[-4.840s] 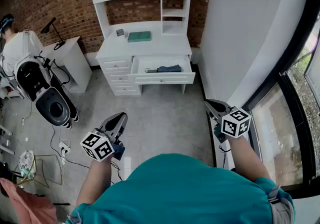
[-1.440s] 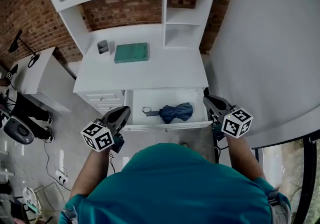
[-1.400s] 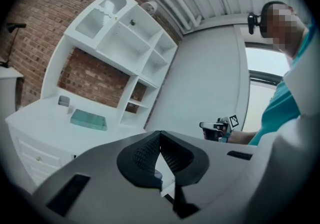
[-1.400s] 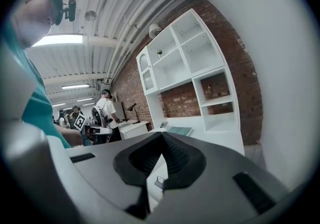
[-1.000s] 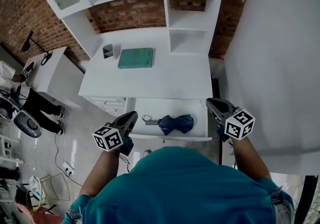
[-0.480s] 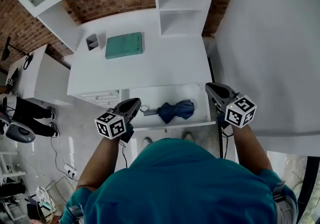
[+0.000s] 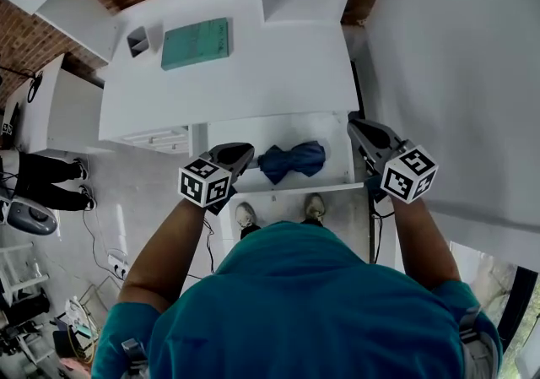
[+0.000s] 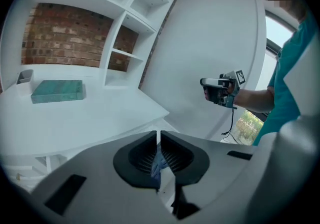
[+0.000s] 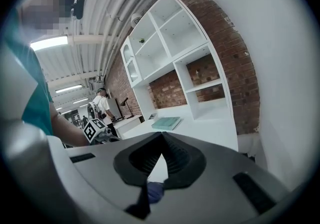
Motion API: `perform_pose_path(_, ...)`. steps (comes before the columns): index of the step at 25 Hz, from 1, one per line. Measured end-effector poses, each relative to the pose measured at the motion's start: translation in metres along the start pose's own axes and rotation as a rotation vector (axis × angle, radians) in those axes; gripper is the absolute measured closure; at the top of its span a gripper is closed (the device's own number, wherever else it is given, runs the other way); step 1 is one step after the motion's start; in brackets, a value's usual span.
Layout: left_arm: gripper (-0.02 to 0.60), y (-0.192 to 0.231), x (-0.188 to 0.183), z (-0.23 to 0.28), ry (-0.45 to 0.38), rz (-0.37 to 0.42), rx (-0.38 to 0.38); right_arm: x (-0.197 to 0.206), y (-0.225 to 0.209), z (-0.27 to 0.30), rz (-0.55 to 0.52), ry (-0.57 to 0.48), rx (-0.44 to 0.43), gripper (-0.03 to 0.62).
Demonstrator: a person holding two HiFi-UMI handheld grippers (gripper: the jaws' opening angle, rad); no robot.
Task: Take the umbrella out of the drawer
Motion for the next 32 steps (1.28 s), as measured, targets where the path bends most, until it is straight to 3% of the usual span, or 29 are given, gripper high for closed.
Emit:
perform_pose_path(6,0.559,-0.004,0.013,0.052,0.139,0.110,0.030,0.021,-0.005,0.002,0.006,0.016,-0.008,0.572)
perform_pose_path(10,0.493,-0.008,0.025,0.085,0.230,0.175,0.056,0.032,-0.010,-0.002,0.022,0.017,-0.007,0.572)
perform_pose_path(20,0.381,-0.009,0.077,0.155,0.492,0.422,0.074,0.073,-0.036,-0.014,0.083,0.043,0.025,0.572)
perform_pose_path(24,0.297,-0.010,0.097,0.181,0.598,0.469,0.111,0.079,-0.048,-0.015,0.092,0.048,0.033,0.572)
perform_pose_path(32,0.262,-0.010,0.130,0.221,0.757,0.577,0.146,0.080,-0.061,-0.014,0.086,0.042,0.029,0.572)
Point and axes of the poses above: the fingertips, and each gripper's own axes: z forward along the fingers, y to its left, x out of its underside, the point moved 3 cm from there along -z, backward along the fingers, and after that the axes turned 5 degrees about y, right-handed, at the moved point
